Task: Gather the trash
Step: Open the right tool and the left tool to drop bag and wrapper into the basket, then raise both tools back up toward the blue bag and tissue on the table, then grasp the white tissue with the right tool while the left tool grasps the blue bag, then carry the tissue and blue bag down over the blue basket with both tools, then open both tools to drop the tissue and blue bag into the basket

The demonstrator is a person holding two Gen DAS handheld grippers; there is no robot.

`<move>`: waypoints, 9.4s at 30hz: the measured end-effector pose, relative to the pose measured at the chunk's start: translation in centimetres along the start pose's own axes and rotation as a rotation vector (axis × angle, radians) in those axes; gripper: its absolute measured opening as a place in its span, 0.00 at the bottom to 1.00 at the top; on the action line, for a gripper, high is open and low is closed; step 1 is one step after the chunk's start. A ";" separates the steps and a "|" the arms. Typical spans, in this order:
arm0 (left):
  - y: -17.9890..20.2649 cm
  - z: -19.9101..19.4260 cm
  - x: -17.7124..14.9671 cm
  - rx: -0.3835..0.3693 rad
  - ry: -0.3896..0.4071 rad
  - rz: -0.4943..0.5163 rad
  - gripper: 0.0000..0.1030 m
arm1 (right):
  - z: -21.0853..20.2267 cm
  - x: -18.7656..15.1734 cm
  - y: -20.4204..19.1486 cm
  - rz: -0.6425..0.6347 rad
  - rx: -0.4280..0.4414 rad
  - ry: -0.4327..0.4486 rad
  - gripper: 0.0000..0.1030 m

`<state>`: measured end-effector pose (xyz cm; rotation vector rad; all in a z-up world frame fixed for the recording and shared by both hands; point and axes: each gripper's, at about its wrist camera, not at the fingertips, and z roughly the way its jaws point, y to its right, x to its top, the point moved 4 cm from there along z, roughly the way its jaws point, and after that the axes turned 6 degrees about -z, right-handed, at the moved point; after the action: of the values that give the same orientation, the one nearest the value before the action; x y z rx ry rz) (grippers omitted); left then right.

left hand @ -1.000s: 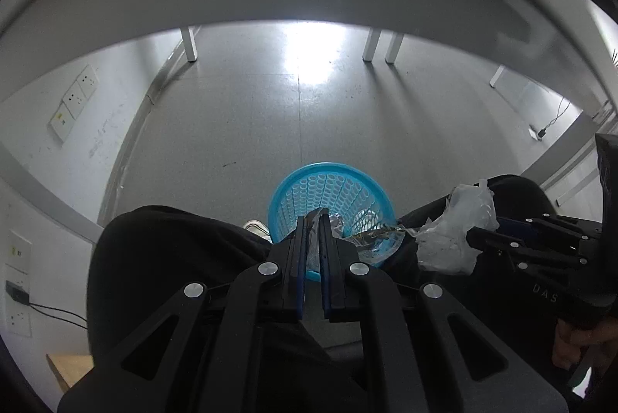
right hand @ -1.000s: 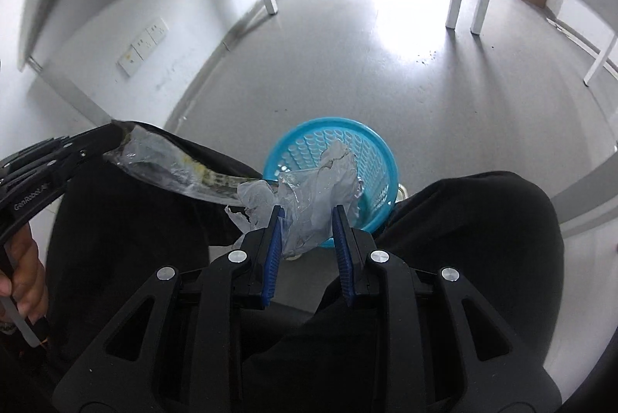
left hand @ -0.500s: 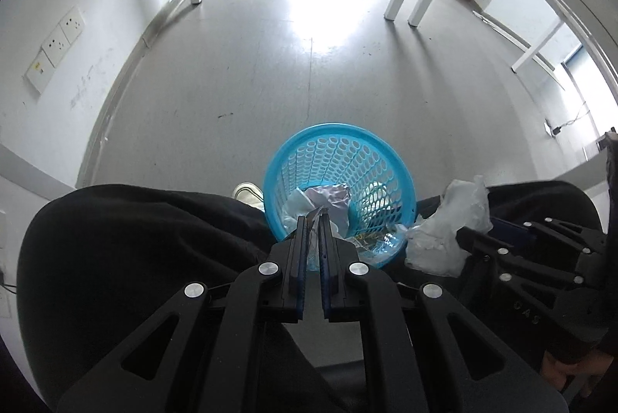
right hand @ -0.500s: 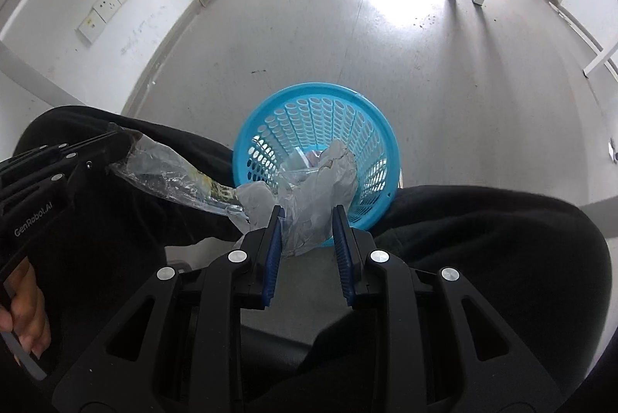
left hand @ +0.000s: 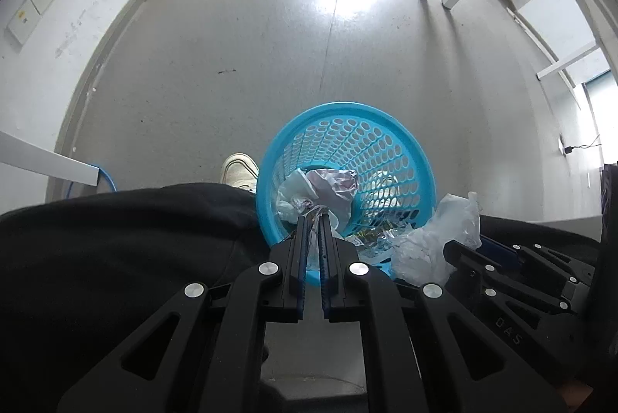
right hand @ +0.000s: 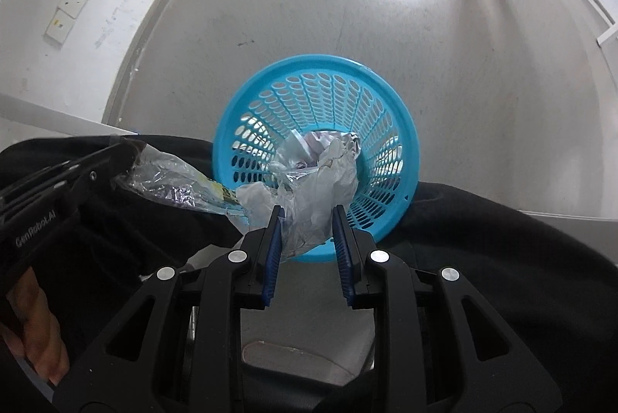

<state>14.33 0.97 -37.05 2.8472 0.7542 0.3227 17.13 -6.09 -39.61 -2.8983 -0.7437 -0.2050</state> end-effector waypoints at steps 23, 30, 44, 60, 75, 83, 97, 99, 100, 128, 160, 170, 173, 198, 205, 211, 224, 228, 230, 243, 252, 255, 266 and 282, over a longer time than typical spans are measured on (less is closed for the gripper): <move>-1.8 7.3 3.5 -0.090 -0.111 -0.248 0.51 | 6.0 2.5 3.4 0.178 0.025 -0.087 0.45; -1.4 6.6 3.0 -0.075 -0.112 -0.220 0.54 | 5.7 2.4 3.4 0.167 0.003 -0.084 0.48; -1.2 -1.1 0.1 -0.109 0.036 -0.133 0.54 | -1.6 0.3 1.2 0.103 -0.005 0.079 0.52; 0.6 -13.3 -5.6 -0.072 0.297 0.166 0.64 | -12.5 -6.3 -2.2 -0.009 -0.019 0.279 0.58; -0.1 -27.5 -10.3 -0.162 0.597 0.288 0.80 | -28.2 -12.2 -4.7 -0.089 -0.018 0.648 0.75; 1.6 -35.9 -8.0 -0.207 0.806 0.328 0.94 | -37.0 -9.9 -2.8 -0.058 -0.051 0.836 0.89; 4.7 -40.0 2.1 -0.177 0.825 0.334 0.94 | -42.0 1.0 0.1 -0.004 -0.063 0.854 0.92; 4.9 -39.6 3.9 -0.161 0.796 0.337 0.94 | -42.0 2.8 0.2 -0.016 -0.070 0.846 0.92; 5.0 -39.4 4.6 -0.158 0.793 0.337 0.94 | -41.8 3.6 0.1 -0.023 -0.072 0.838 0.92; 10.4 -31.8 27.9 -0.073 0.649 0.212 0.94 | -37.1 26.0 6.5 -0.031 -0.078 0.622 0.91; 10.2 -28.0 36.4 -0.018 0.613 0.188 0.60 | -33.0 26.1 5.3 -0.064 -0.044 0.500 0.33; 9.1 -30.9 35.3 -0.055 0.685 0.129 0.53 | -33.4 25.7 4.5 -0.090 -0.013 0.530 0.15; 9.9 -32.0 34.5 -0.040 0.704 0.142 0.52 | -33.5 25.6 4.8 -0.083 -0.012 0.535 0.14; 5.3 -37.7 7.1 -0.272 0.642 0.190 0.52 | -39.4 12.9 -1.6 -0.165 -0.132 0.665 0.12; 4.2 -37.7 0.3 -0.306 0.628 0.200 0.52 | -39.3 4.9 -4.0 -0.175 -0.066 0.711 0.12; 3.6 -36.8 -4.5 -0.331 0.596 0.221 0.52 | -38.2 -1.8 -5.3 -0.175 0.009 0.722 0.12; 1.8 -31.6 -11.7 -0.332 0.482 0.241 0.52 | -34.9 -12.0 -7.2 -0.237 0.020 0.655 0.12; 1.5 -28.7 -12.2 -0.318 0.419 0.227 0.52 | -32.2 -12.8 -7.1 -0.236 0.021 0.598 0.13; 1.4 -26.6 -11.8 -0.286 0.393 0.224 0.52 | -30.2 -12.6 -7.1 -0.231 0.016 0.565 0.13; -0.9 -12.6 -6.2 -0.224 0.168 0.090 0.52 | -15.7 -7.2 -3.5 -0.099 0.062 0.296 0.13; -0.9 -4.5 -1.4 -0.244 0.036 -0.020 0.52 | -8.0 -3.6 -1.0 0.019 0.101 0.174 0.13; -0.7 -2.8 -0.8 -0.243 -0.001 -0.042 0.53 | -6.2 -2.7 -0.2 0.064 0.103 0.164 0.15; -1.0 -0.5 1.5 -0.326 -0.044 -0.154 0.69 | -3.4 -0.3 2.0 0.096 0.118 0.134 0.49; -0.7 -7.4 -3.2 -0.171 0.103 0.156 0.94 | -10.0 -5.2 1.1 -0.013 0.055 0.224 0.90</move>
<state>9.46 0.83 -30.58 2.7481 0.4959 0.5329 12.21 -11.17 -30.78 -2.7579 -0.7168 -0.4931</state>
